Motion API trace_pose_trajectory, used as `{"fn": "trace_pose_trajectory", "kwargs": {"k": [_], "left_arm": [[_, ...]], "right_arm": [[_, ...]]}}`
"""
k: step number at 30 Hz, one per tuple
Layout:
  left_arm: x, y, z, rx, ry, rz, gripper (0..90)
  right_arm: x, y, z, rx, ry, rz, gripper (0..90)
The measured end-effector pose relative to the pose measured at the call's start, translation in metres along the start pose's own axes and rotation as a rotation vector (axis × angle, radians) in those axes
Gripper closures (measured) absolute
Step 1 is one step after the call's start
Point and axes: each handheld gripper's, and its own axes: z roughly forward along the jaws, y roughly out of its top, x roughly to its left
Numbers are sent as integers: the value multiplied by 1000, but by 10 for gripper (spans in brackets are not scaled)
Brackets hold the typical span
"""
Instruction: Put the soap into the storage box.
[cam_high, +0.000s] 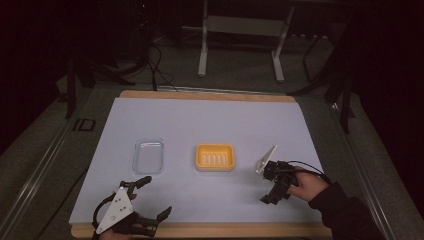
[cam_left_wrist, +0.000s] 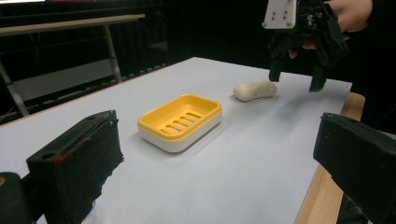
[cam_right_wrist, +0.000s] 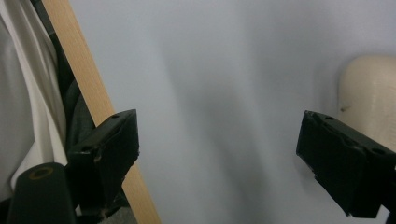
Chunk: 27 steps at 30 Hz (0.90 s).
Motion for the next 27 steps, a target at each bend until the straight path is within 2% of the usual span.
{"fn": "trace_pose_trajectory", "kwargs": {"k": [3, 12, 17, 19, 27], "left_arm": [[0, 0, 0, 2, -1, 2, 11], [0, 0, 0, 0, -2, 0, 11], [0, 0, 1, 2, -3, 2, 11], [0, 0, 1, 2, -3, 1, 11], [0, 0, 1, 4, -5, 2, 11]], "right_arm": [[-3, 1, -1, 1, 15, 1, 128], [-16, 3, -2, 57, 3, 19, 126], [-22, 3, -4, 100, -2, 28, 130], [-25, 4, -4, 144, 5, 27, 135], [-31, 6, -6, 195, 6, 16, 136]]}}
